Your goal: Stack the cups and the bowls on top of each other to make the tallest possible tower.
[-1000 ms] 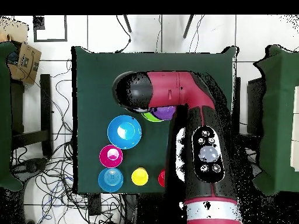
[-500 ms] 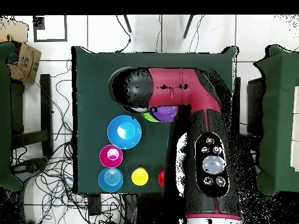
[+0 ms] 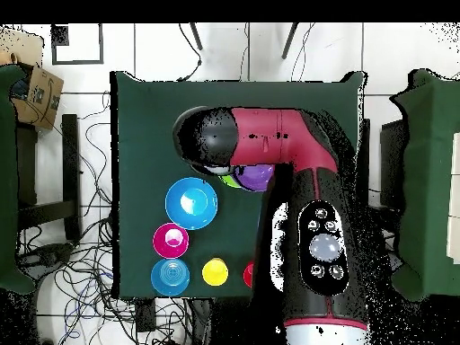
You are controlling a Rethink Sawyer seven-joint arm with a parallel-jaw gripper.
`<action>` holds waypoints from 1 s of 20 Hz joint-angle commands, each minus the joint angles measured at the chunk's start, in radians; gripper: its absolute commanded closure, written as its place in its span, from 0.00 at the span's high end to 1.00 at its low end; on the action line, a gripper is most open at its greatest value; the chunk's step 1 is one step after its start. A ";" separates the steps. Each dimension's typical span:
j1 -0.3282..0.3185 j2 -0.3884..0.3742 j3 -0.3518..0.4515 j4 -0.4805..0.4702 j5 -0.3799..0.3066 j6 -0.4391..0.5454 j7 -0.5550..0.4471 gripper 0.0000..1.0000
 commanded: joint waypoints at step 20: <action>0.084 0.082 -0.044 0.090 0.031 -0.112 0.116 0.00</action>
